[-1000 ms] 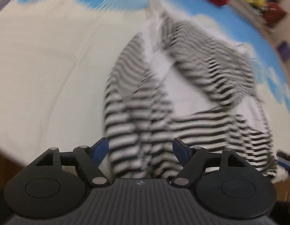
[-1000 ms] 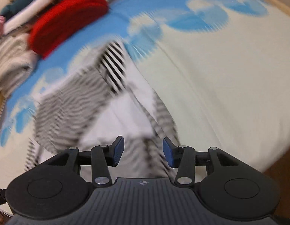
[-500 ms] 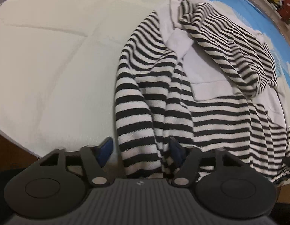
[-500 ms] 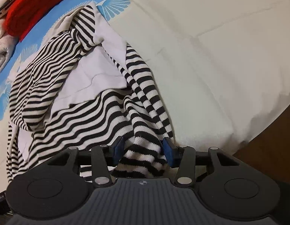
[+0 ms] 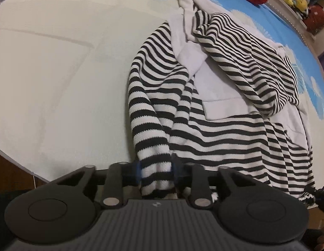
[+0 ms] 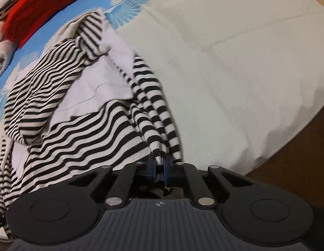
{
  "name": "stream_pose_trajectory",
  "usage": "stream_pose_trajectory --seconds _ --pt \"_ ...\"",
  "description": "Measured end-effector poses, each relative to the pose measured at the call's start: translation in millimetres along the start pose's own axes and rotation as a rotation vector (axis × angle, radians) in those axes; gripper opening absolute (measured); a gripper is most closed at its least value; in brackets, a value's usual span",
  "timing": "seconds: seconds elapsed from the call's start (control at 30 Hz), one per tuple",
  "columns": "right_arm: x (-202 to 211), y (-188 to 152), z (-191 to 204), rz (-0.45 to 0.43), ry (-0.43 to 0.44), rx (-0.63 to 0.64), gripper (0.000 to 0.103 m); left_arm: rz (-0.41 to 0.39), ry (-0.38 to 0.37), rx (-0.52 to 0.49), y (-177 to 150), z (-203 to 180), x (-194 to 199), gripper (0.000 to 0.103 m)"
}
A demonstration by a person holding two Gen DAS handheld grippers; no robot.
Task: Fold small clothes
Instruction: 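Grasp the striped sleeve with the left gripper while the right gripper grasps the same sleeve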
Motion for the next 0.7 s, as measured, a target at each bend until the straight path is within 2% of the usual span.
stream_pose_trajectory --seconds 0.07,0.13,0.17,0.4,0.47,0.53,0.57,0.6,0.63,0.7 --pt "-0.3 -1.2 -2.7 -0.002 -0.013 -0.029 0.014 0.004 -0.005 0.000 0.9 -0.4 -1.2 0.038" --pt "-2.1 -2.1 -2.2 -0.001 -0.037 -0.040 0.036 0.007 -0.004 -0.006 0.9 -2.2 -3.3 0.044" --pt "-3.8 -2.5 -1.6 0.005 -0.048 -0.039 0.040 0.006 -0.001 -0.009 0.7 -2.9 -3.9 0.045" --pt "-11.2 -4.2 2.1 0.016 -0.080 -0.002 0.048 0.009 0.031 -0.028 -1.2 -4.8 -10.6 0.045" --pt "-12.2 -4.1 4.5 0.015 -0.083 0.018 0.048 0.006 0.041 -0.039 -2.1 -5.9 -12.4 0.045" --pt "-13.2 -4.3 8.9 0.013 -0.083 0.049 0.042 0.000 0.048 -0.055 -3.6 -7.7 -13.1 0.044" --pt "-13.1 -4.1 10.9 0.009 -0.075 0.063 0.030 -0.006 0.051 -0.066 -4.6 -8.9 -13.1 0.036" --pt "-13.0 -3.7 13.0 0.006 -0.054 0.071 0.017 -0.010 0.048 -0.076 -5.2 -10.0 -12.7 0.018" --pt "-12.3 -3.4 14.7 0.001 -0.034 0.074 0.010 -0.012 0.035 -0.082 -5.5 -11.3 -11.8 0.011" --pt "-8.6 -3.3 17.8 -0.017 -0.024 0.085 0.007 -0.038 0.020 -0.071 -3.4 -11.2 -5.1 0.008"
Point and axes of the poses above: each gripper's, at about its wrist camera, not at the fingertips, and x roughly against the way its jaws point, z to its left, y to its top, the point moved 3 cm from there along -x, roughly the way its jaws point, and after that the axes turned 13 degrees about x, right-handed, at the moved point
